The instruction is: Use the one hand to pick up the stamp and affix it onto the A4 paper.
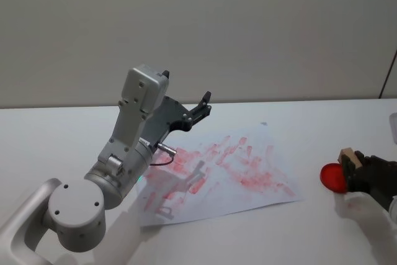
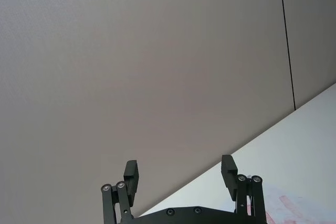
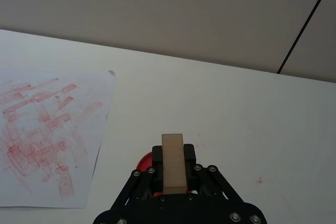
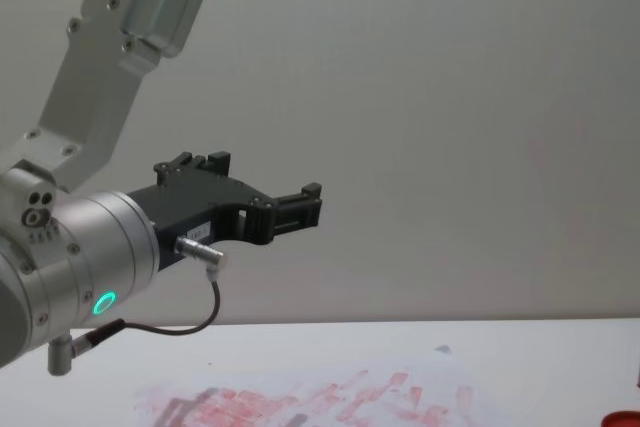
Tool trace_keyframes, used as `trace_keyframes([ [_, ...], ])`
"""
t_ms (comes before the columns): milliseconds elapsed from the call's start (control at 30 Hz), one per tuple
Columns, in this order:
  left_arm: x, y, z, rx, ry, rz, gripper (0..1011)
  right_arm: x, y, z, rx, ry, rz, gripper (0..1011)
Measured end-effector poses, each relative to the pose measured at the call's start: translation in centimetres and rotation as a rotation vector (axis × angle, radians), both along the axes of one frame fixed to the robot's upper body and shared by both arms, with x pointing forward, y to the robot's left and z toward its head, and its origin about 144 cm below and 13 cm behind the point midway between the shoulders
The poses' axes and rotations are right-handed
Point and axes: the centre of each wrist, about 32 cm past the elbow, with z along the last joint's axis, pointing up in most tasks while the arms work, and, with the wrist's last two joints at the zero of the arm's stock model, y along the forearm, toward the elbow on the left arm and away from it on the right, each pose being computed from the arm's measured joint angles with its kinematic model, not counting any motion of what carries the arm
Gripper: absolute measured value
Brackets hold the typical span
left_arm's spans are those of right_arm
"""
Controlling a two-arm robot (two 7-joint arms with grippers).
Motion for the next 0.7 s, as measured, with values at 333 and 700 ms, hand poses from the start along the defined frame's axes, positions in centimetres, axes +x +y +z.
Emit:
trace_keyframes([
  [333, 0.00, 0.00, 0.00, 0.000, 0.000, 0.000, 1001, 0.54, -0.10, -0.28, -0.010, 0.022, 0.006, 216],
  [700, 0.00, 0.00, 0.00, 0.000, 0.000, 0.000, 1001, 0.98, -0.04, -0.44, -0.017, 0.033, 0.013, 252],
])
